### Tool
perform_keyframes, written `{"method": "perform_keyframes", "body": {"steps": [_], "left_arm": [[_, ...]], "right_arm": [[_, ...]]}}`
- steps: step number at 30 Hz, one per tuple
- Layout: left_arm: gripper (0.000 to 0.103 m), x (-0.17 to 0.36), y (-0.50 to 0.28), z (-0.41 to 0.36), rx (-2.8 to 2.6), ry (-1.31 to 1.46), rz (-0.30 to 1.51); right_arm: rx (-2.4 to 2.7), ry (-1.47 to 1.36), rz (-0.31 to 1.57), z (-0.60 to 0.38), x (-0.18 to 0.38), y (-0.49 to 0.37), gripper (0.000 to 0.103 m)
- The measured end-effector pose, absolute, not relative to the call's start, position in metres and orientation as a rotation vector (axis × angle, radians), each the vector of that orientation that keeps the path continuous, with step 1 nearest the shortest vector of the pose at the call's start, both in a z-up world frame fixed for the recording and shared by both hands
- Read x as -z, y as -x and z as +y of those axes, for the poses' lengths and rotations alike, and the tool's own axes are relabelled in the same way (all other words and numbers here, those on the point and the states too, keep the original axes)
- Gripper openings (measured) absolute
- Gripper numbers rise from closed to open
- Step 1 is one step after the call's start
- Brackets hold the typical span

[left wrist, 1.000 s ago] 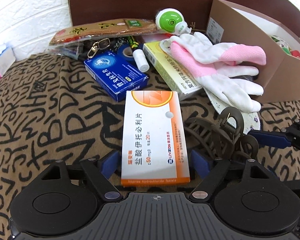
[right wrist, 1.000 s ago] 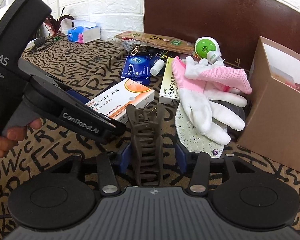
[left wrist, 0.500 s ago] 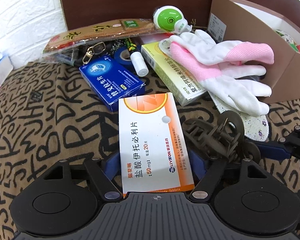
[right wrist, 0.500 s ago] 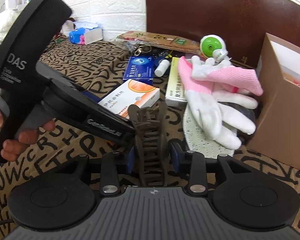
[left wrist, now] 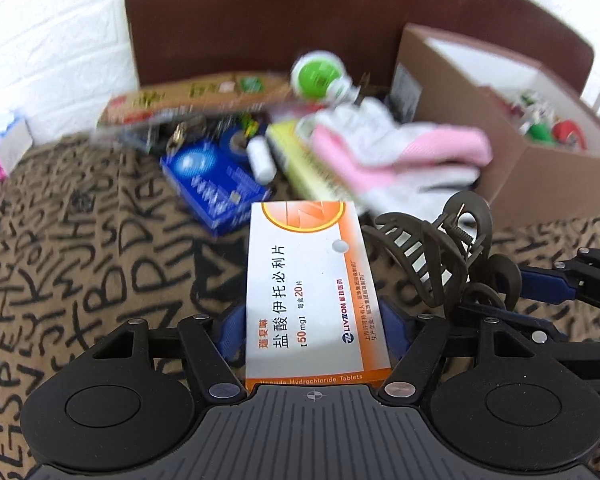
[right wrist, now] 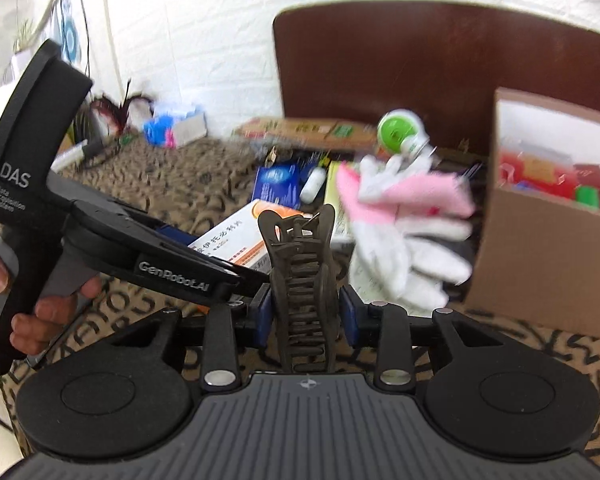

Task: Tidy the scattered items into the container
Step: 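Lift the medicine box with the left tool while the right tool carries the hair clip over the box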

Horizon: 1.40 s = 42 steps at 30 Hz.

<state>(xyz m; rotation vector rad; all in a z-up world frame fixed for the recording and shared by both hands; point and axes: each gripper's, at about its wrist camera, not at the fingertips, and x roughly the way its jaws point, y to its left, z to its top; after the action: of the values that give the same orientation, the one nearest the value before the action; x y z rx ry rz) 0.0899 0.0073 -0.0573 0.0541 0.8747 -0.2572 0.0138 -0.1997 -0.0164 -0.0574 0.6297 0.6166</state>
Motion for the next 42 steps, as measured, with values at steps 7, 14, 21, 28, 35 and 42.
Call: {"method": "perform_keyframes", "body": {"steps": [7,14,21,28,35,42], "left_arm": [[0.069,0.003,-0.091,-0.035,0.344,-0.05,0.751],[0.06,-0.031,-0.106,-0.1,0.404,-0.107,0.67],[0.034,-0.052,-0.134,-0.148,0.489,-0.134,0.666],[0.081,-0.016,-0.102,-0.129,0.469,-0.204,0.7],[0.085,0.046,-0.094,-0.127,0.479,-0.123,0.846],[0.096,0.064,-0.112,-0.13,0.485,-0.059,0.856]], "right_arm": [[-0.55,0.03,0.485,-0.237,-0.025,-0.006,0.039],[-0.432,0.012,0.407,-0.286,-0.049,-0.016,0.039],[-0.346,0.006,0.345,-0.324,-0.066,-0.032,0.039],[-0.317,-0.022,0.385,-0.341,-0.045,-0.029,0.039],[-0.342,-0.08,0.453,-0.334,-0.02,-0.02,0.039],[-0.311,-0.087,0.457,-0.341,-0.019,-0.011,0.039]]}}
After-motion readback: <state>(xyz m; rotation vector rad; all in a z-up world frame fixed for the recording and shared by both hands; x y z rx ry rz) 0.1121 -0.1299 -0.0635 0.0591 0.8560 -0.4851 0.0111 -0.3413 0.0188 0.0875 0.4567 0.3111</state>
